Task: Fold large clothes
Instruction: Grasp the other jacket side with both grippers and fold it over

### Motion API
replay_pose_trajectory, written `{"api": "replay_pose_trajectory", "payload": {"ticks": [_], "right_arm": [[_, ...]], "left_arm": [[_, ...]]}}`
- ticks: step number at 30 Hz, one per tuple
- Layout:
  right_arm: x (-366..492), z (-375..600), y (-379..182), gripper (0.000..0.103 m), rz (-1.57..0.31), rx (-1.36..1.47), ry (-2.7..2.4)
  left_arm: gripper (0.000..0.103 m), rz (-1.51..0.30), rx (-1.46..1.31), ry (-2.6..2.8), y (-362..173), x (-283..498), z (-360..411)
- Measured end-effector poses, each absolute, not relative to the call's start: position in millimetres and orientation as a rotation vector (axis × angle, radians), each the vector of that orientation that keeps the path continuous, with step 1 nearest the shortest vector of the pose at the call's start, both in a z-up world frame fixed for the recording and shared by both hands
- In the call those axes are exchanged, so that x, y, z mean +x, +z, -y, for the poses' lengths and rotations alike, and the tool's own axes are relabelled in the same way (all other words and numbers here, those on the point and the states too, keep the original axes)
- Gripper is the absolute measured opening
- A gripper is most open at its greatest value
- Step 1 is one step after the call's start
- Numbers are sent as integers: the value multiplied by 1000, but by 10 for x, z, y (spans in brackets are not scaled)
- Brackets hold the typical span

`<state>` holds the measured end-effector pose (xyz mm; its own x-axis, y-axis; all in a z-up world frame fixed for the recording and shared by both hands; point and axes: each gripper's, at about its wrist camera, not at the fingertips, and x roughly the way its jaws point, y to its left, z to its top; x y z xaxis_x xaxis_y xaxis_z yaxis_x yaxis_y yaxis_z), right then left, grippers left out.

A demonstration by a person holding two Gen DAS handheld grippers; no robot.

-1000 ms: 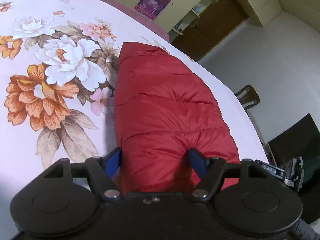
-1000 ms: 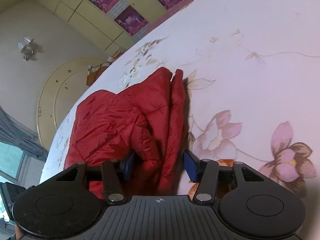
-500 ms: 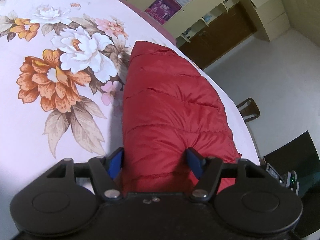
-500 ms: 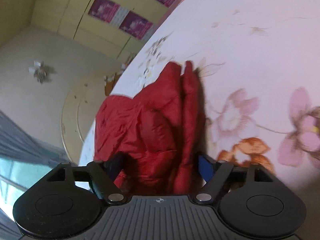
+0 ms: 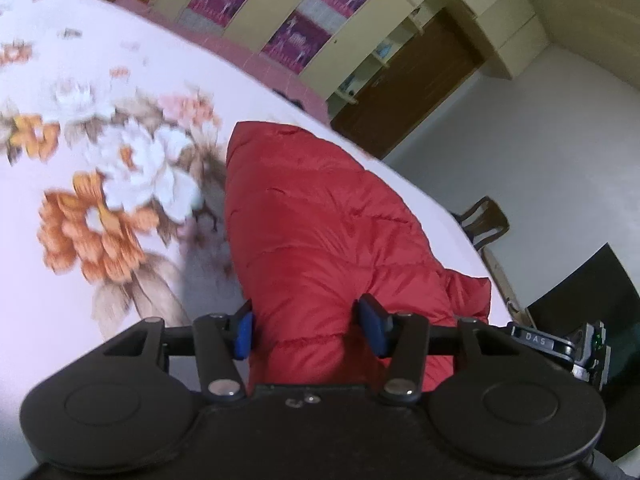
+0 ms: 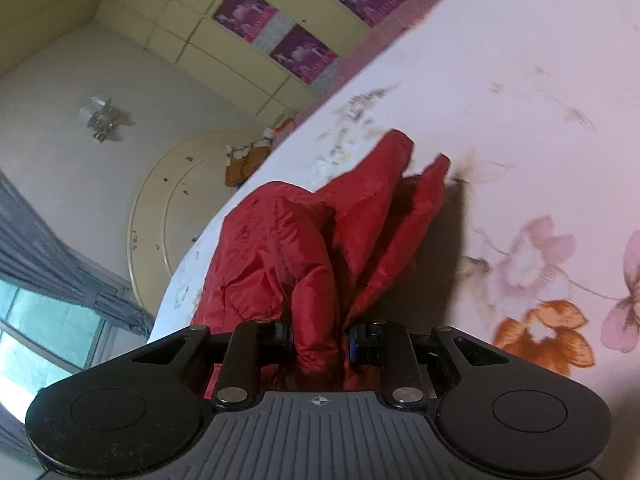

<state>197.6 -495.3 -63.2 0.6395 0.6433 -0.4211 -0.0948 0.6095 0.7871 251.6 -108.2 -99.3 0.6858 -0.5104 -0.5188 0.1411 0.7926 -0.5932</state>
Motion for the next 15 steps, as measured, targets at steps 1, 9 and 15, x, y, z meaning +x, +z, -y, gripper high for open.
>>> {"api": "replay_pose_trajectory", "payload": {"ticks": [1, 9, 15], "right_arm": [[1969, 4892, -576, 22, -755, 800, 484], [2064, 4126, -271, 22, -705, 737, 513], [2219, 3150, -135, 22, -707, 686, 546]], "left_arm": [[51, -719, -550, -391, -951, 2512, 1034], [51, -663, -551, -407, -714, 2518, 285], [51, -650, -564, -391, -629, 2520, -611]]}}
